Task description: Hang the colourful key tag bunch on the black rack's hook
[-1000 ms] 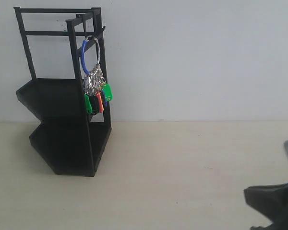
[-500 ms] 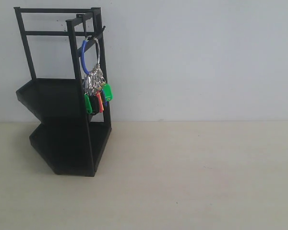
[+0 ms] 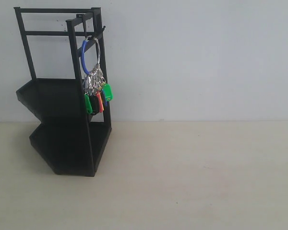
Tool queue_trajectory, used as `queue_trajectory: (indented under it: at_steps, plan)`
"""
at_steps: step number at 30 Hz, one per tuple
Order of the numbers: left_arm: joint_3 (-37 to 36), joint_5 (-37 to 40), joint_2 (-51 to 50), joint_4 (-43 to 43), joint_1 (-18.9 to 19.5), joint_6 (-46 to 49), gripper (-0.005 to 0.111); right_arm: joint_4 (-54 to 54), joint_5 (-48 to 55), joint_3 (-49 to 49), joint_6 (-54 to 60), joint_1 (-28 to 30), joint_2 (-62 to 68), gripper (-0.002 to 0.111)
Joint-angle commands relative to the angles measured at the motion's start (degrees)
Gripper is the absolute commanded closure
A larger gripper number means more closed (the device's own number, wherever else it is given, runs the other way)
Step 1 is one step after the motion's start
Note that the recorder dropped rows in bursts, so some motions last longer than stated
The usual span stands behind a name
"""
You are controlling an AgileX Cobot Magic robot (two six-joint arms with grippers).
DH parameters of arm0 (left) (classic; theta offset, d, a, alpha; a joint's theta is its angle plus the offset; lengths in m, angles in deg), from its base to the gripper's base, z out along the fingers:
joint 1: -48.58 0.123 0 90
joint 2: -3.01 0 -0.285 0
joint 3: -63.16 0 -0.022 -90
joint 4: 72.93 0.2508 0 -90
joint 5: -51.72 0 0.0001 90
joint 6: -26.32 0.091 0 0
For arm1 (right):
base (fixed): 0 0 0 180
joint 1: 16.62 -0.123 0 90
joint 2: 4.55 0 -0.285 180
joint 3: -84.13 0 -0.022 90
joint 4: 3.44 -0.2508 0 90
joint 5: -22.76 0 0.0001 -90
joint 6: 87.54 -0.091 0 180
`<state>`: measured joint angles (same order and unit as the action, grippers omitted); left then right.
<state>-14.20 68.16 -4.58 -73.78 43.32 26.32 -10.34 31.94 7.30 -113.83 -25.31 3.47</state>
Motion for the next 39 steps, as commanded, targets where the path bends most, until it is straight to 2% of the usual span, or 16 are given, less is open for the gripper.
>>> queue_trajectory:
  at_steps: [1,11,15,17,24,39]
  plan:
    - [0.1,-0.1,-0.2,-0.2,0.1,0.0,0.102,-0.2,1.6,-0.4,9.6,0.2,-0.2,0.108]
    - [0.1,-0.1,-0.2,-0.2,0.1,0.0,0.102,-0.1,3.7,-0.4,27.2,0.2,-0.2,0.108]
    - [0.1,-0.1,-0.2,-0.2,0.1,0.0,0.102,-0.1,8.7,-0.4,33.6,1.6,-0.2,0.108]
    - [0.1,-0.1,-0.2,-0.2,0.1,0.0,0.102,-0.1,11.6,-0.4,34.2,3.5,-0.2,0.108]
    - [0.1,-0.1,-0.2,-0.2,0.1,0.0,0.102,-0.4,11.8,-0.4,32.6,8.2,-0.2,0.108]
    - [0.1,-0.1,-0.2,-0.2,0.1,0.0,0.102,-0.4,11.8,-0.4,32.6,8.2,-0.2,0.108]
